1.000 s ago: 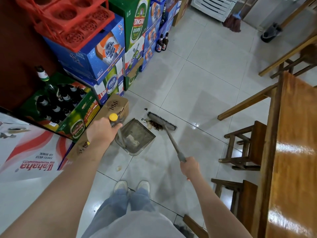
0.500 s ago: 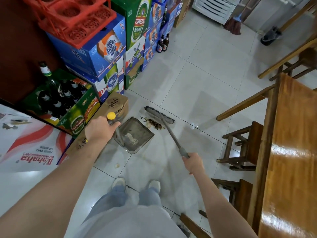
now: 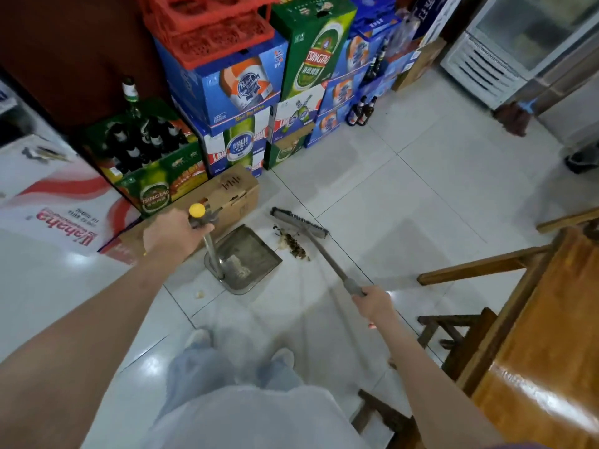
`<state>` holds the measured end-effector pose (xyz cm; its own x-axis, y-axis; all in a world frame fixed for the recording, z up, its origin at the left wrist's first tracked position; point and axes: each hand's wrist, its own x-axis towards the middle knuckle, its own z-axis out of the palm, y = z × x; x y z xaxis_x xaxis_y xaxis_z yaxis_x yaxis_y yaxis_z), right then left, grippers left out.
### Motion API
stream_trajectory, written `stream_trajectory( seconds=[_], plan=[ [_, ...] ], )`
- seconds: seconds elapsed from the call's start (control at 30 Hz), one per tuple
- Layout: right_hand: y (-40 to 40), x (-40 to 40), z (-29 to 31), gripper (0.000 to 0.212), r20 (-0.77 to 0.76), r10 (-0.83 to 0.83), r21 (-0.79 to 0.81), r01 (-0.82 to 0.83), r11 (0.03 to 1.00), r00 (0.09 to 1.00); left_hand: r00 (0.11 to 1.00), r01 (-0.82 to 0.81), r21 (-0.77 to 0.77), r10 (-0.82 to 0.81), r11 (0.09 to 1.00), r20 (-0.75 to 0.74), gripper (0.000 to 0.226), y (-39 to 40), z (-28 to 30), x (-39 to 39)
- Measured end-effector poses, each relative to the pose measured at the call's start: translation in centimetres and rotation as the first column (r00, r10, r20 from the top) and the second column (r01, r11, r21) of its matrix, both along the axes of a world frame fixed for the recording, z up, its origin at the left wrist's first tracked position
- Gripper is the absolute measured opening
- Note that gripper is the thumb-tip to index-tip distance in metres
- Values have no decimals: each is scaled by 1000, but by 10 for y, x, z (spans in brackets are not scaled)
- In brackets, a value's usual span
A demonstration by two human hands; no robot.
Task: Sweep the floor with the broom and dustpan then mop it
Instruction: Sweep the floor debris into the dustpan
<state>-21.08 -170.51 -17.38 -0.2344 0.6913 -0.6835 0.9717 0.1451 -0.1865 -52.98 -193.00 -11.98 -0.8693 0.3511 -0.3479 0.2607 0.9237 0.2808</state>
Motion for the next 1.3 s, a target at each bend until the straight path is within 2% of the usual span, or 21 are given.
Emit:
stream_trajectory(
  seconds=[0.27, 0.47, 0.7, 0.8, 1.0, 1.2, 1.3],
  plan=[
    [48, 6, 13, 19, 21, 119, -27, -119, 993, 993, 998, -61, -1, 61, 998, -34, 42, 14, 13, 36],
    [91, 10, 25, 26, 19, 202, -13, -202, 979, 979, 997, -76, -26, 76, 997, -8, 45, 23, 18, 64],
    [169, 4, 37, 13, -8, 350, -77, -350, 934, 937, 976, -214, -15, 213, 977, -39, 38, 54, 23, 105],
    [199, 4, 39, 18, -2, 423, -94, -421, 902, 906, 949, -314, -12, 314, 949, -34, 40, 71, 21, 127],
    [243, -12, 41, 21, -1, 533, -119, -529, 840, 846, 914, -403, 2, 402, 915, -60, 42, 97, 21, 153],
    [285, -31, 30, 23, 8, 655, -147, -647, 748, 756, 875, -482, -52, 477, 875, -77, 47, 123, 24, 177],
    [312, -49, 30, 23, -3, 733, -152, -725, 672, 680, 846, -533, -64, 529, 844, -67, 41, 140, 25, 187]
  ],
)
